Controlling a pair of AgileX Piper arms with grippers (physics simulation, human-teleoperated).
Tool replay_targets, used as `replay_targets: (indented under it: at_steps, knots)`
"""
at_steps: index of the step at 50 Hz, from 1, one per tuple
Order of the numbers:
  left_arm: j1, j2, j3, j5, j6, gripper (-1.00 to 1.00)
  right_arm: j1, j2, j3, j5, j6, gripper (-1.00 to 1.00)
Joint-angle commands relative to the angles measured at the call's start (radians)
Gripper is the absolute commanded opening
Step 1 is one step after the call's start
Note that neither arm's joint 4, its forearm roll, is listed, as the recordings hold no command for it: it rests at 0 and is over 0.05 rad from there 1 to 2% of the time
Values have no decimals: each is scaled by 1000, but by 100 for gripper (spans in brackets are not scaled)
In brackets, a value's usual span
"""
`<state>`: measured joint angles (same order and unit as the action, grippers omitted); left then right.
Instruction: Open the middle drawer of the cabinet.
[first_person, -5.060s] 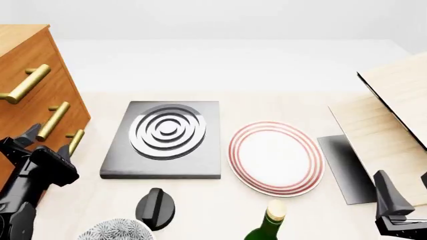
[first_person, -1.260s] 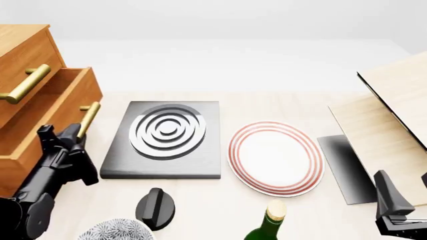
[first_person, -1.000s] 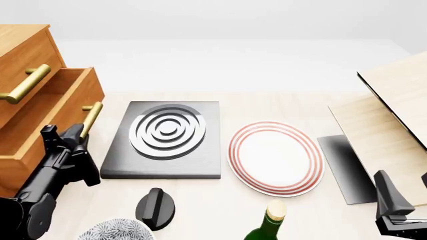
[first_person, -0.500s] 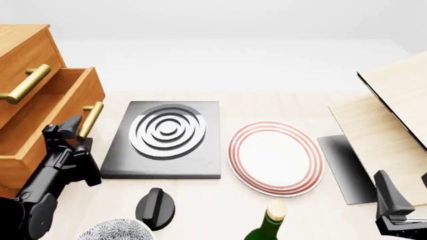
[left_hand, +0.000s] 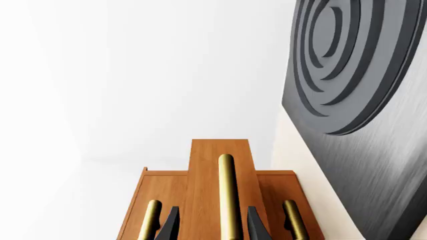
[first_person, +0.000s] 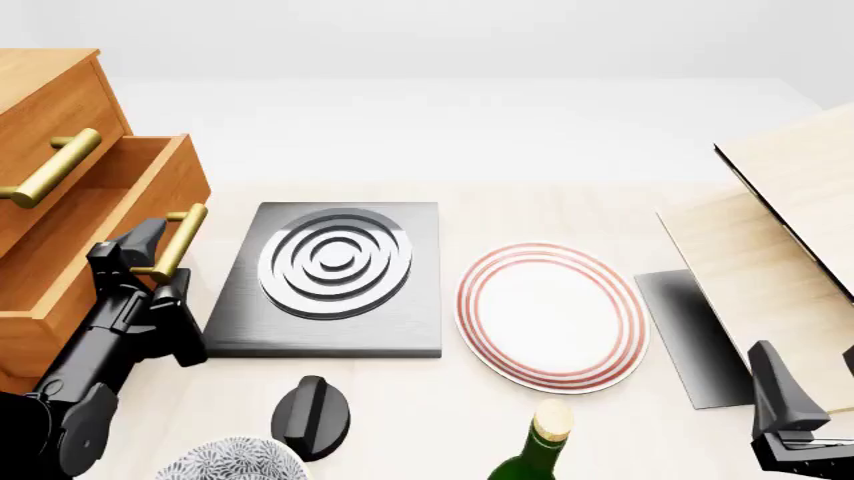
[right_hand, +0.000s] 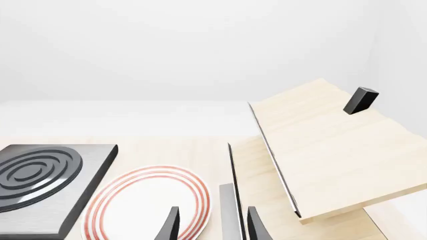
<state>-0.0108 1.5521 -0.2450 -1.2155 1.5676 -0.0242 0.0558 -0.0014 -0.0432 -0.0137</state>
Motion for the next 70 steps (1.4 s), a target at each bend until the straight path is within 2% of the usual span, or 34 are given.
replay_targets:
  at_steps: [1, 38, 70]
  knots:
    - [-24, -21, 12, -4, -31, 100, 3, -18, 0, 15, 4, 100]
    - [-80, -75, 53, -4, -45, 100, 3, -12, 0, 9, 4, 100]
    - [-129, -145, 92, -4, -29, 100, 3, -13, 0, 10, 3, 100]
